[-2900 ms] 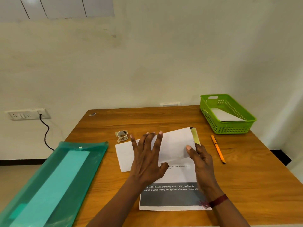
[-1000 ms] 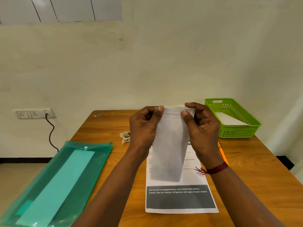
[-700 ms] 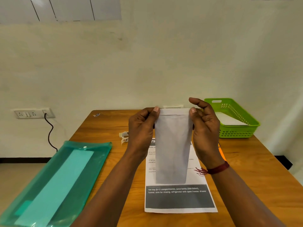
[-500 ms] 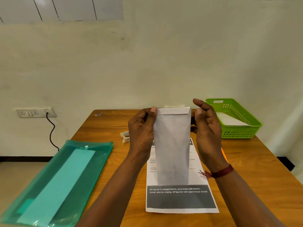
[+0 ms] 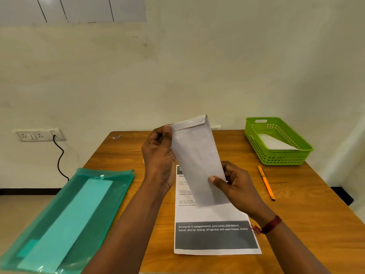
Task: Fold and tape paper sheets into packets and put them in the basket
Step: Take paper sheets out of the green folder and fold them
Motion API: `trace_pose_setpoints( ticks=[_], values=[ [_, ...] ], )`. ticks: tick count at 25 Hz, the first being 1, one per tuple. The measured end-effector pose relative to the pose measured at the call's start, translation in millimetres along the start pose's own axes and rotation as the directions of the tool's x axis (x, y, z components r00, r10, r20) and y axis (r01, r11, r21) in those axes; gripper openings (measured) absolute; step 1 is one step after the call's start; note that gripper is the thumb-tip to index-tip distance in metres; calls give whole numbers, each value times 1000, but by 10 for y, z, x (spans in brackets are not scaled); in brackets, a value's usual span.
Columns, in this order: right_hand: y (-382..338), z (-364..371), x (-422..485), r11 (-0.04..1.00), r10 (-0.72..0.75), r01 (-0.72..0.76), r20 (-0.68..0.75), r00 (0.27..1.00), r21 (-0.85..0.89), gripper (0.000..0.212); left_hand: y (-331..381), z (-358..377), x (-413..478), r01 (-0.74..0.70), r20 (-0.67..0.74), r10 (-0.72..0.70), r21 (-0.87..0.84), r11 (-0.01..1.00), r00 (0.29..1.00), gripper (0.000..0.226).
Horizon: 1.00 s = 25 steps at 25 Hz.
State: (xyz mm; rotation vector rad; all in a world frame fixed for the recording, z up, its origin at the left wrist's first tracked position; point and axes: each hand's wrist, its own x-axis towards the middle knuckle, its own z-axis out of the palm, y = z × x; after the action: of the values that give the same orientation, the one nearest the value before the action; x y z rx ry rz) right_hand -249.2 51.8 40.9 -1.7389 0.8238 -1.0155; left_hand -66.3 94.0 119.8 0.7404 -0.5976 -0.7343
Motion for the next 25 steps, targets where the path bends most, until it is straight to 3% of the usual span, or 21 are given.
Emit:
trace_pose_setpoints(
  ticks=[5,9,12,16,20,22,25],
  values=[
    [85,-130,-40,948,-161,137,-62,985,-288,28,-29,-400,73,126,235,-155,136,983,960,16],
    [241,-184,-81,739,-463,348,-60,884,-576,37,-68,-894,156,366,347,-405,176,914,846,27],
    [455,-99,-182,577,-517,377,34,855,-724,49,-189,-1161,175,560,244,-589,182,808,771,12],
    [730,89,-337,410,-491,373,143,860,-833,53,-476,-1382,166,663,57,-694,246,707,718,20],
    [813,188,-400,369,-352,334,202,914,-868,59,-585,-1378,131,673,-84,-682,281,684,727,34],
    [810,211,-395,369,-330,326,205,921,-870,53,-588,-1353,119,674,-137,-687,402,620,714,24],
    [882,207,-346,369,-313,355,245,918,-859,40,-595,-1356,129,642,-188,-651,502,580,735,33]
  ],
)
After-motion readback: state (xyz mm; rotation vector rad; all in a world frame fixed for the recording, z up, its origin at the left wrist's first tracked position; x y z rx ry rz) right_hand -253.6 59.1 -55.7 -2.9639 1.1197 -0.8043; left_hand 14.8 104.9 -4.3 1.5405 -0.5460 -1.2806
